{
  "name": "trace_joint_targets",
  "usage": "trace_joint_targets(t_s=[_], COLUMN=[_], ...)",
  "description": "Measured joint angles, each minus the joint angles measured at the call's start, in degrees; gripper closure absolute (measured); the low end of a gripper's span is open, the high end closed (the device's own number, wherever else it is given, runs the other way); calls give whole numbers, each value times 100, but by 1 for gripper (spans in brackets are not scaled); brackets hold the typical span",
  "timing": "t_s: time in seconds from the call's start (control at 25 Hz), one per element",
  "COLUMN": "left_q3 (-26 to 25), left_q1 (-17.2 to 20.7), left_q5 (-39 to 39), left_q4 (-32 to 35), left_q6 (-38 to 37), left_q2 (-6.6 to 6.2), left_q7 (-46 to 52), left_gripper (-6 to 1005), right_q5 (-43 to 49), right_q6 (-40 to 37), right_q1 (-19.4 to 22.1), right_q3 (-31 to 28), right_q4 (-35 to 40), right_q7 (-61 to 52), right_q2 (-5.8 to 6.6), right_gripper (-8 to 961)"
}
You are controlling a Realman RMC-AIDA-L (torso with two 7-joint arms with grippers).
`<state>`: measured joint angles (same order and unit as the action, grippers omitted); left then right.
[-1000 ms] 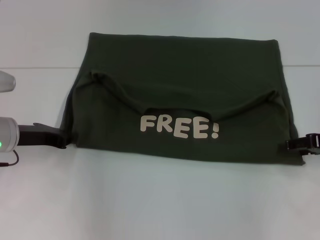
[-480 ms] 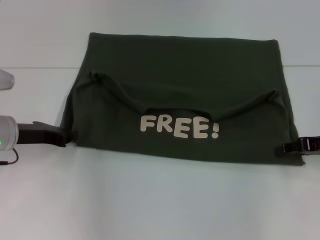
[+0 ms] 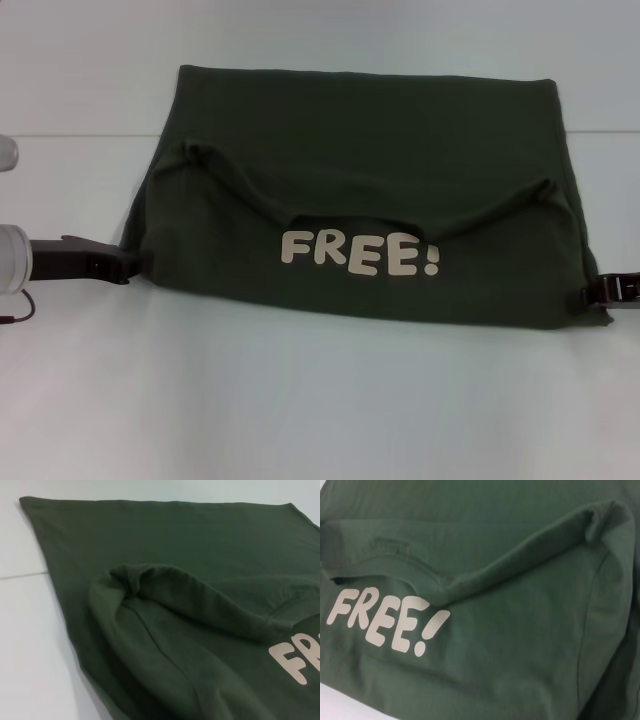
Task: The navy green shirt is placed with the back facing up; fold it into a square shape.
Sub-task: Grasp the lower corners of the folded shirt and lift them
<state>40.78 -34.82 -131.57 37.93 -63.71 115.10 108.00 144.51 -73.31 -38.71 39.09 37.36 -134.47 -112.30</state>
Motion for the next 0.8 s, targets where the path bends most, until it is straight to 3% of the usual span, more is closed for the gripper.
trace_joint_targets(t_s=[0.16, 0.32, 0.64, 0.8], left_q3=[7, -5, -7, -167], left_q1=[-30, -45, 91, 254], left_q5=[-19, -40, -74, -263], left_q4=[-20, -22, -34, -34], left_q6=[-55, -330, -1894, -2829], left_q2=[-9, -82, -527, -641], left_q7=[10, 113, 672, 834], left_gripper=[966, 965, 965, 965], right_q5=[-9, -15, 200, 495], right_q6=[1, -131, -1207, -1820], right_q1=[4, 4, 258, 411], right_q3=[3, 0, 23, 38], right_q4=[15, 40, 389, 435], right_q7=[1, 103, 410, 620], right_q2=[17, 34, 84, 111], right_gripper=[880, 905, 917, 917])
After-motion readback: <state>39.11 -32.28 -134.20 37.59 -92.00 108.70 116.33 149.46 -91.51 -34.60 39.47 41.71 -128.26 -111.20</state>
